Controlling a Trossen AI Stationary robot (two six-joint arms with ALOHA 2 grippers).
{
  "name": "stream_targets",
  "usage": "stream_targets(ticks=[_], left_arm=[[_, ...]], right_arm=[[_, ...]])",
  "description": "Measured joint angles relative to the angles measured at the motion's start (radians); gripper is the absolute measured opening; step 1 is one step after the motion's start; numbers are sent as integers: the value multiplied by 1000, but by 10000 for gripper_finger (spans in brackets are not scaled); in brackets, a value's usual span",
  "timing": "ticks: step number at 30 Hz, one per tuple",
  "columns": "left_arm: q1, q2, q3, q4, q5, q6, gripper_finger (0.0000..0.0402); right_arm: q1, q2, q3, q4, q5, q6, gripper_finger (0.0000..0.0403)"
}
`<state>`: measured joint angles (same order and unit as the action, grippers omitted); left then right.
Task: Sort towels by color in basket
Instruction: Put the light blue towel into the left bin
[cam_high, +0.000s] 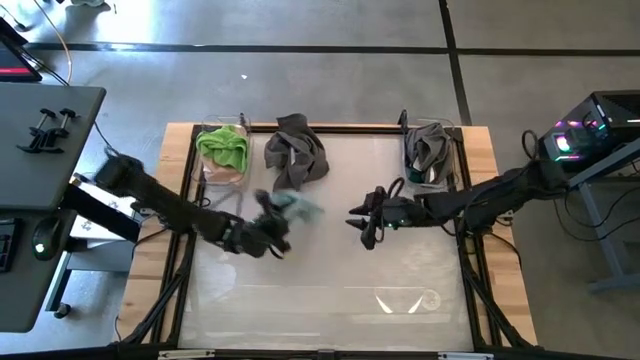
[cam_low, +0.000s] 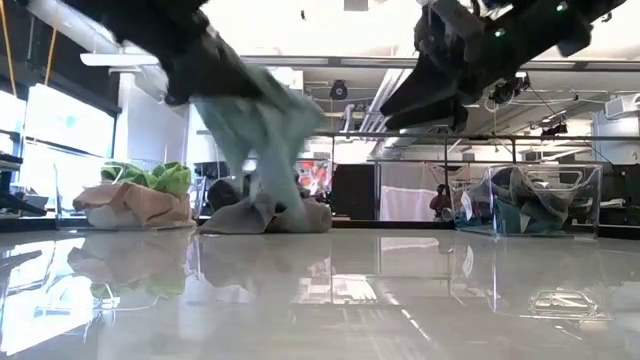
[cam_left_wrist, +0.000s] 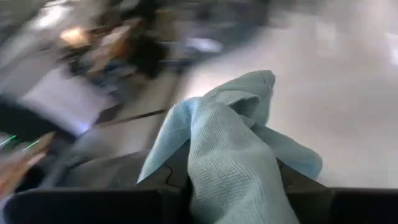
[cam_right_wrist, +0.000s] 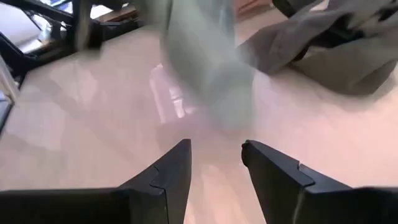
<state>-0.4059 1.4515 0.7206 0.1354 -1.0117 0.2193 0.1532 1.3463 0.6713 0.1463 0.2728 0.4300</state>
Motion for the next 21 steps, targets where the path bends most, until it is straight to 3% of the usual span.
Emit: stream_targets(ticks=[4, 9, 13, 21], left_arm=[[-5, -179, 33, -326, -182, -86, 80], [110, -354, 186, -781, -190, -280, 80], [333, -410, 295, -1039, -90, -358, 80], [915, -373, 344, -1143, 268, -236, 80]], right_arm=[[58, 7, 0, 9, 76, -23, 153], [87, 29, -1, 24, 148, -31, 153], [90, 54, -2, 42, 156, -34, 153], [90, 100, -3, 63, 156, -46, 153]])
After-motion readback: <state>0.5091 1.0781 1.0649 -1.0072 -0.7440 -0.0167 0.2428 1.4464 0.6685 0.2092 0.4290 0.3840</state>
